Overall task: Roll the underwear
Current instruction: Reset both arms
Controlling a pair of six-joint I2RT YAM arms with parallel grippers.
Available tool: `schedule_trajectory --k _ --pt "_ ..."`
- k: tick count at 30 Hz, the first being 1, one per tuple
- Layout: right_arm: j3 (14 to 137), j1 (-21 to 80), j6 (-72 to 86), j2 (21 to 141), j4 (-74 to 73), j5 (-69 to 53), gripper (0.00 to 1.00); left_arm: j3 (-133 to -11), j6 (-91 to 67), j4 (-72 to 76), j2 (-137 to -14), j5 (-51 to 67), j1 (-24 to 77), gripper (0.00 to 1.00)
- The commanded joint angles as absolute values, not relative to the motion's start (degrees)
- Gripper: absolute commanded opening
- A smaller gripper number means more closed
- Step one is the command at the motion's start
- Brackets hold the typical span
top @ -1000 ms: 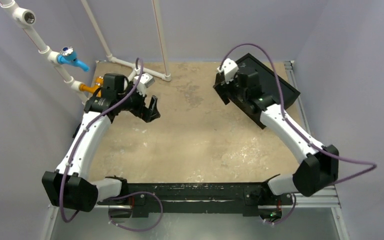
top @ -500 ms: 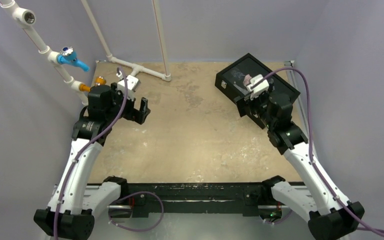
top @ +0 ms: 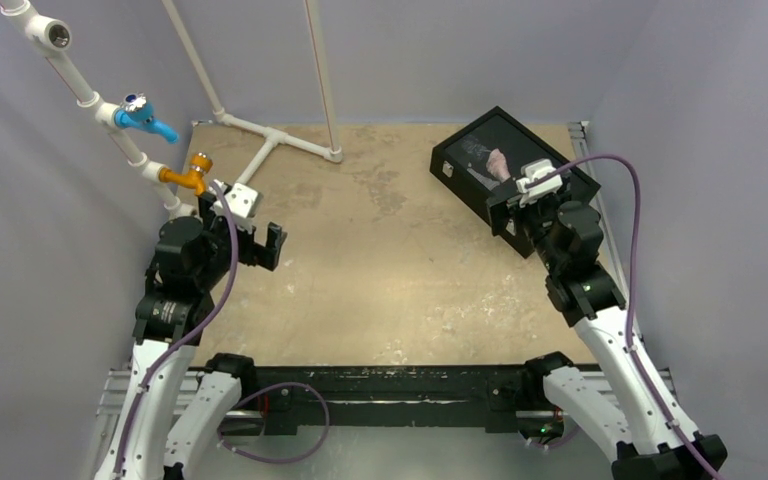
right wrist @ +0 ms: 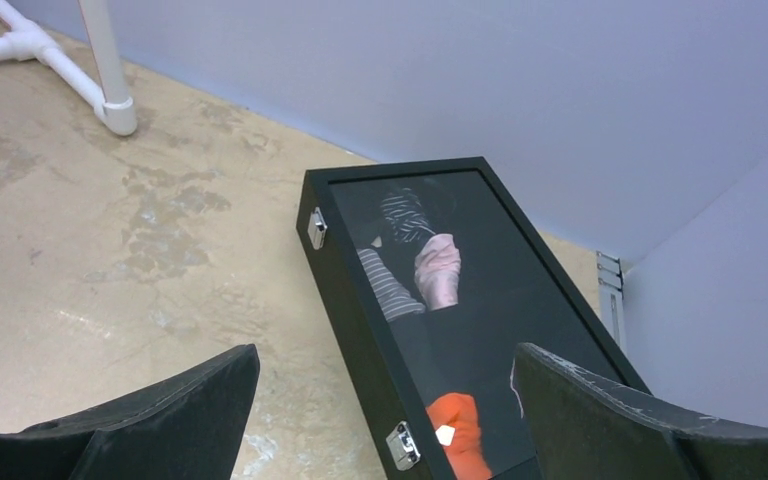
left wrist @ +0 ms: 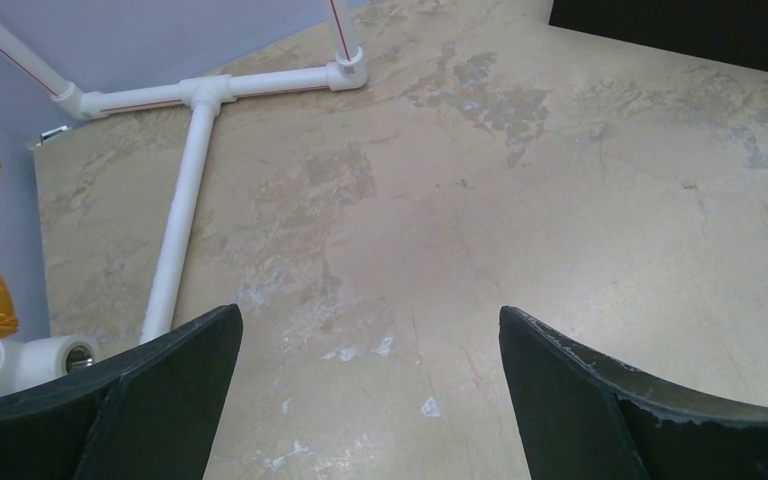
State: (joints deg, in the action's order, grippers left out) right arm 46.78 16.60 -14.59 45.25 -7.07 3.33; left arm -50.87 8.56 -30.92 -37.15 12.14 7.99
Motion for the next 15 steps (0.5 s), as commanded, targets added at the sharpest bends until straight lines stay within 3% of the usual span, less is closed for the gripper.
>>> schedule_trajectory --k 1,15 --pt "46.3 15.7 -15.6 44.5 -5.3 2.3 0.99 -50.5 9.4 -27.2 -36.9 11.6 7.6 1.0" --pt "46.1 14.7 -16.5 45.1 -5.9 0.8 0.99 -49.0 9.9 -26.6 -38.1 12.1 7.3 1.0"
